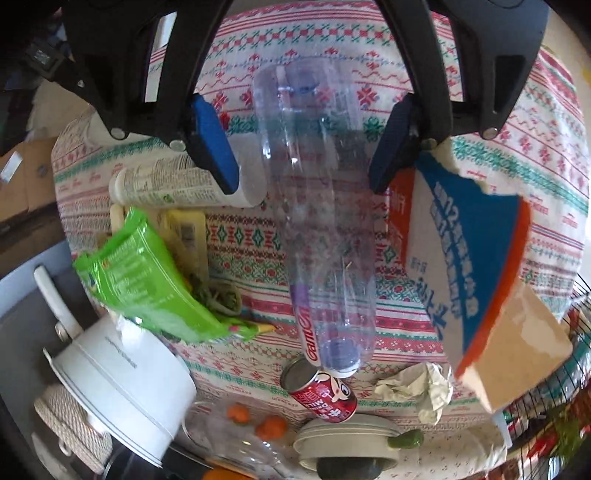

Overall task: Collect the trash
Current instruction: 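Grasp the clear plastic bottle with the left gripper while the right grasps a white bottle, then carry both bottles over the white bin and open both grippers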

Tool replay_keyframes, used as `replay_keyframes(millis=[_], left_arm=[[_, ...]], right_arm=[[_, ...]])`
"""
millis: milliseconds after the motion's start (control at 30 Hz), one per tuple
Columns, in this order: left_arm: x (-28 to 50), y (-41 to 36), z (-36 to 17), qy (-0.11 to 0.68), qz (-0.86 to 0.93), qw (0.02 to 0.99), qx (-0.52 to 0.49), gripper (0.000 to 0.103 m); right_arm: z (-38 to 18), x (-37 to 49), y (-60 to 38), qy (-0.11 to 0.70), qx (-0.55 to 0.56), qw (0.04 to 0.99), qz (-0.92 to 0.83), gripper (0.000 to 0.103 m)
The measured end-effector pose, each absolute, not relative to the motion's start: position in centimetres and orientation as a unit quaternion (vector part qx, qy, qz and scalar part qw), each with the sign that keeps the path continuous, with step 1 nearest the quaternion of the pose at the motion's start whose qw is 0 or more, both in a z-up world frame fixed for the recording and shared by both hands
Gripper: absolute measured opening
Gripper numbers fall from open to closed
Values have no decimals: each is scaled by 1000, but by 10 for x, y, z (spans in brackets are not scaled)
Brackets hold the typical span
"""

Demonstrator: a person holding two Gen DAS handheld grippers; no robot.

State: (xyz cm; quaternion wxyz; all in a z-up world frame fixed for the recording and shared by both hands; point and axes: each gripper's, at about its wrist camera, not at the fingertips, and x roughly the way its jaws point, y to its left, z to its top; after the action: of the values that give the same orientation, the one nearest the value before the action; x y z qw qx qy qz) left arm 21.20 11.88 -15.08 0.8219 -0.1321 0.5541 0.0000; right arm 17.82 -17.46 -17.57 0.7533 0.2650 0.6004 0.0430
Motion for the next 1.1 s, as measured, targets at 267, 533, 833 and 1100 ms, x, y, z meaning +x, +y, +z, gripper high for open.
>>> replay_keyframes(millis=[267, 533, 833, 1100], left_arm=[[204, 130, -155, 560, -4, 815, -150, 61], [209, 123, -156, 555, -5, 822, -126, 64], [198, 124, -149, 539, -18, 831, -135, 59], [167, 122, -113, 494, -43, 861, -110, 58]], right_arm=[[-196, 184, -183, 569, 365, 736, 33, 67], [-192, 180, -186, 549, 389, 736, 71, 17], [-159, 157, -212, 545, 332, 763, 102, 17], [-132, 128, -253, 525, 322, 781, 103, 17]])
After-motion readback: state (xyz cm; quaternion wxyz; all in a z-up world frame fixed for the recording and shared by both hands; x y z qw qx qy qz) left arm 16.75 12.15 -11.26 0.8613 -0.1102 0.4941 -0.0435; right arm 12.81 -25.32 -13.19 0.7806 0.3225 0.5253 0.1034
